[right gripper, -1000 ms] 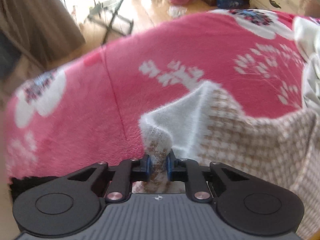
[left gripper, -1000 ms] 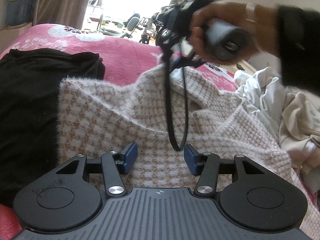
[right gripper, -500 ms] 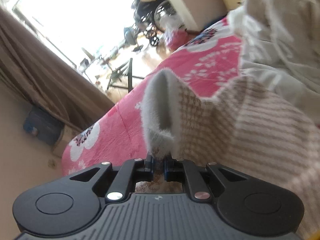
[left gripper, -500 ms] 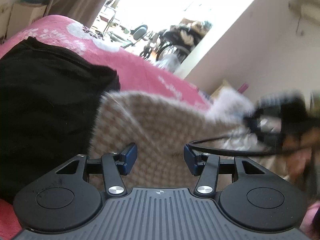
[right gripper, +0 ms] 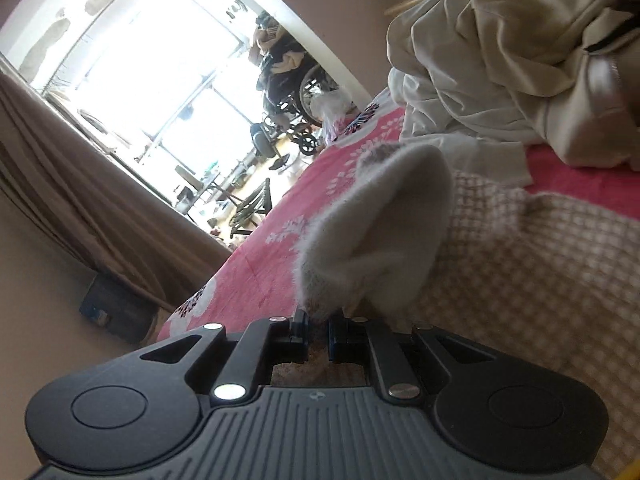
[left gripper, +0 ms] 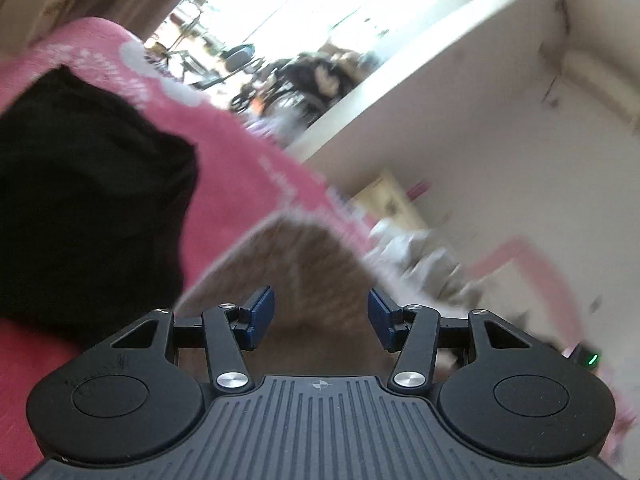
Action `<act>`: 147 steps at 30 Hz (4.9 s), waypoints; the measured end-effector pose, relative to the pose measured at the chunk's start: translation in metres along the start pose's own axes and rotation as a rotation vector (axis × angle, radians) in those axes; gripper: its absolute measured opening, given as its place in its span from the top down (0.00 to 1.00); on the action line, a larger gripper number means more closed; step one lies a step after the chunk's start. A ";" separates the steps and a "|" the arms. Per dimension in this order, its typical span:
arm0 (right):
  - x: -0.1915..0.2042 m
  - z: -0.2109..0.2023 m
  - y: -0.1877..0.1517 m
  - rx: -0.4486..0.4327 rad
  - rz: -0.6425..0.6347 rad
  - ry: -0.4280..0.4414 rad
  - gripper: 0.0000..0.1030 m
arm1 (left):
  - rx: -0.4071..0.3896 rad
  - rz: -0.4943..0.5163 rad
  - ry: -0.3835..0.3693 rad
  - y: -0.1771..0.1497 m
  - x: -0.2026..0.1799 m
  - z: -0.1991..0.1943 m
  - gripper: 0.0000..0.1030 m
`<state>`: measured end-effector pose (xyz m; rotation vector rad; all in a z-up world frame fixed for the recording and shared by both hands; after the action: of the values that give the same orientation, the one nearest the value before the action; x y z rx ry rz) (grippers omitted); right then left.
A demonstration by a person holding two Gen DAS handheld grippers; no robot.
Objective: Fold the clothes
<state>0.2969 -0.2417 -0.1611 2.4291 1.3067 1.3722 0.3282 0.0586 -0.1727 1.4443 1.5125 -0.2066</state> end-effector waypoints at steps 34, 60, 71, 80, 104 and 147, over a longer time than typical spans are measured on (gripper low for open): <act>-0.054 -0.037 -0.021 0.119 -0.407 0.005 0.69 | 0.266 -0.176 -0.074 -0.070 -0.034 0.160 0.83; -0.067 0.048 0.054 0.409 -0.341 0.141 0.73 | 0.257 -0.134 -0.170 -0.062 -0.017 0.127 0.72; -0.075 0.037 0.049 0.393 -0.313 0.057 0.84 | 0.291 0.055 -0.069 -0.077 -0.037 0.122 0.82; -0.056 -0.018 0.032 0.413 -0.334 0.026 0.87 | 0.275 0.009 -0.101 -0.084 -0.042 0.065 0.91; -0.143 -0.115 -0.058 0.600 -0.308 -0.033 0.88 | 0.444 0.201 0.052 -0.223 -0.099 0.033 0.91; -0.123 -0.049 -0.100 0.488 -0.595 -0.227 0.67 | 0.315 0.450 0.111 -0.205 -0.166 -0.003 0.87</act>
<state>0.1672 -0.2790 -0.2574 2.0497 2.2412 0.6635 0.1225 -0.1050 -0.1503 2.0372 1.2362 -0.0924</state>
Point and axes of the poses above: each gripper's, at about its wrist camera, not at the fingertips, and z roughly the way its jaws point, x to its left, y to its top, the point moved 10 cm from there along z, roughly the way its jaws point, and after that the axes turned 12 degrees about x, right-handed, at the moved point
